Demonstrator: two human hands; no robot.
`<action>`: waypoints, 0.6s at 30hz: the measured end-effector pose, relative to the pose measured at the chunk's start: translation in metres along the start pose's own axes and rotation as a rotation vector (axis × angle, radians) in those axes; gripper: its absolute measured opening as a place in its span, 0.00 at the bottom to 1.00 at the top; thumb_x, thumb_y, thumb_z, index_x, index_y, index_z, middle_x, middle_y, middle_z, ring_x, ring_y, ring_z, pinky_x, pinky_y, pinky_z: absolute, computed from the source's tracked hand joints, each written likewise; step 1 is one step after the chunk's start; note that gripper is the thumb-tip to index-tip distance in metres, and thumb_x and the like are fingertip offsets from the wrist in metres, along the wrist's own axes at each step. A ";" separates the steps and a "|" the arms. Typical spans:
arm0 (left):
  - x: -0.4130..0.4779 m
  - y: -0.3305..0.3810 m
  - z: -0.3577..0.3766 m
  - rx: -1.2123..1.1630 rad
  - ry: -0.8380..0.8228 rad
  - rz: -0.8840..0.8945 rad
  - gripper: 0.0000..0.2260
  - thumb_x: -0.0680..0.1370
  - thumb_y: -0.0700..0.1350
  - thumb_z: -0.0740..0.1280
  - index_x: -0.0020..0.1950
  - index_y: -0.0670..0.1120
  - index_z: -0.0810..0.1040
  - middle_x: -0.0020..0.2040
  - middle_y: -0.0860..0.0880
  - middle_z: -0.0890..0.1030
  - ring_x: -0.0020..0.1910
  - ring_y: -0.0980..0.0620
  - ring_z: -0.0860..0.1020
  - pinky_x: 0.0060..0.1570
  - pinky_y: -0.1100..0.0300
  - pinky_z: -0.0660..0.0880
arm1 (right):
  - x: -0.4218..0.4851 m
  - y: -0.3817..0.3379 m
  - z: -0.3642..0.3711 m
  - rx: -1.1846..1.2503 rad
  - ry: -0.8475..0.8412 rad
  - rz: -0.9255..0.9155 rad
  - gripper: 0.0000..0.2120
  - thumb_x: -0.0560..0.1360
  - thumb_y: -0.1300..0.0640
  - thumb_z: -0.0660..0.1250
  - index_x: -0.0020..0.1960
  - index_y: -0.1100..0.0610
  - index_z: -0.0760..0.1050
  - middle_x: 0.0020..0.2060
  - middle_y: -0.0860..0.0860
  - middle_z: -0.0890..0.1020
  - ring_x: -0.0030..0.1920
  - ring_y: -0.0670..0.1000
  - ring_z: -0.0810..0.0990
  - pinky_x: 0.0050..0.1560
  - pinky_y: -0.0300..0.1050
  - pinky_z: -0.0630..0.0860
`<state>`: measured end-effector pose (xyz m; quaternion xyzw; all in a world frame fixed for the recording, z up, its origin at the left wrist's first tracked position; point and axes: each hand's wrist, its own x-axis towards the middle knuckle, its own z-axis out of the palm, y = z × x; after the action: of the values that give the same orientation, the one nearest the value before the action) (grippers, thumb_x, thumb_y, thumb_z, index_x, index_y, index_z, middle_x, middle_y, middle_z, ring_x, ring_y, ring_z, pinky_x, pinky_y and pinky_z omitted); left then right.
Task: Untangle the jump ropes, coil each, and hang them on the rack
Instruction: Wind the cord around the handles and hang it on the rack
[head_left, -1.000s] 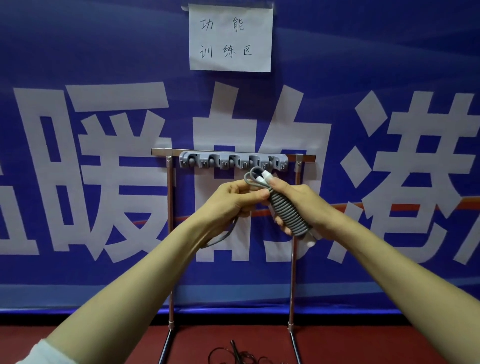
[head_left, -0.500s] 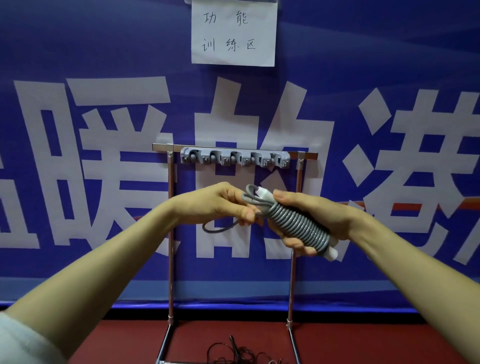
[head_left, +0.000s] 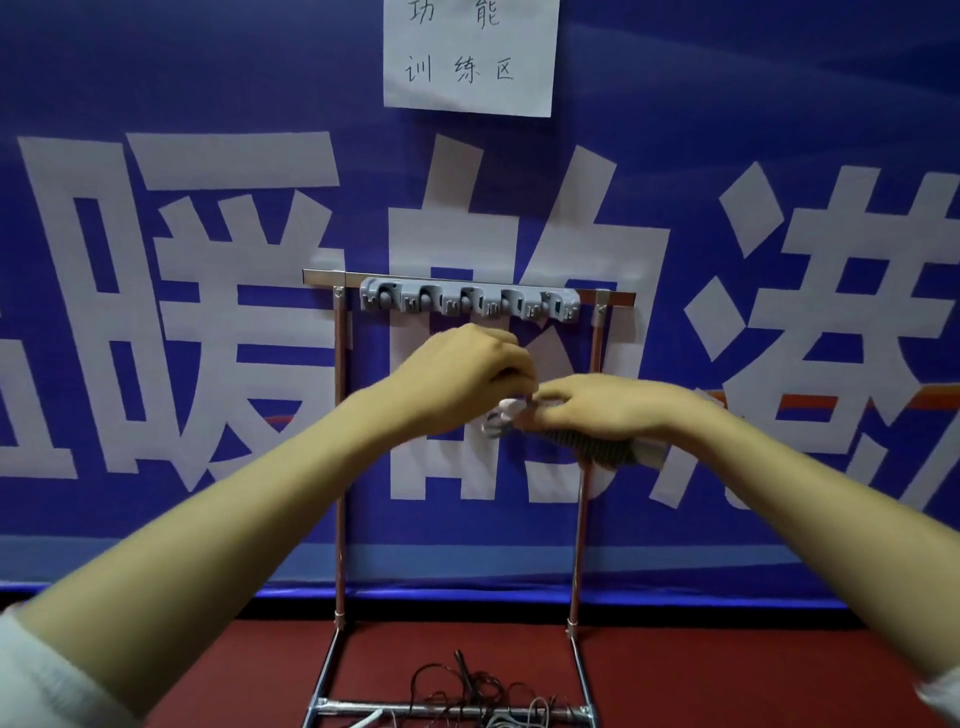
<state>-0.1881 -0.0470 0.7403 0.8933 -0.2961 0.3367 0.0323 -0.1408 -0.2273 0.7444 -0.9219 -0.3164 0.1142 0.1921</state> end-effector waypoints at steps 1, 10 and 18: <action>-0.003 0.004 0.007 -0.052 0.085 -0.049 0.09 0.79 0.45 0.65 0.51 0.43 0.83 0.46 0.47 0.82 0.42 0.48 0.79 0.42 0.50 0.77 | 0.000 0.002 0.002 -0.059 0.106 -0.034 0.21 0.76 0.34 0.57 0.61 0.46 0.73 0.45 0.52 0.80 0.39 0.50 0.81 0.41 0.48 0.80; -0.023 0.005 0.029 -0.878 0.127 -0.650 0.07 0.74 0.41 0.73 0.51 0.46 0.82 0.45 0.49 0.85 0.45 0.57 0.83 0.43 0.68 0.76 | 0.007 0.012 0.018 -0.599 0.712 -0.111 0.24 0.81 0.39 0.50 0.76 0.39 0.54 0.54 0.49 0.80 0.48 0.54 0.80 0.39 0.46 0.69; -0.015 0.007 0.022 -0.996 -0.059 -0.581 0.06 0.81 0.44 0.63 0.54 0.47 0.80 0.42 0.58 0.82 0.44 0.62 0.79 0.58 0.53 0.74 | 0.008 0.010 0.016 -0.643 0.804 -0.119 0.23 0.82 0.42 0.49 0.76 0.43 0.55 0.55 0.51 0.80 0.47 0.57 0.80 0.38 0.45 0.67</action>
<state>-0.1880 -0.0515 0.7128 0.8239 -0.1623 0.1091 0.5319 -0.1350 -0.2250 0.7249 -0.8860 -0.2885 -0.3629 0.0118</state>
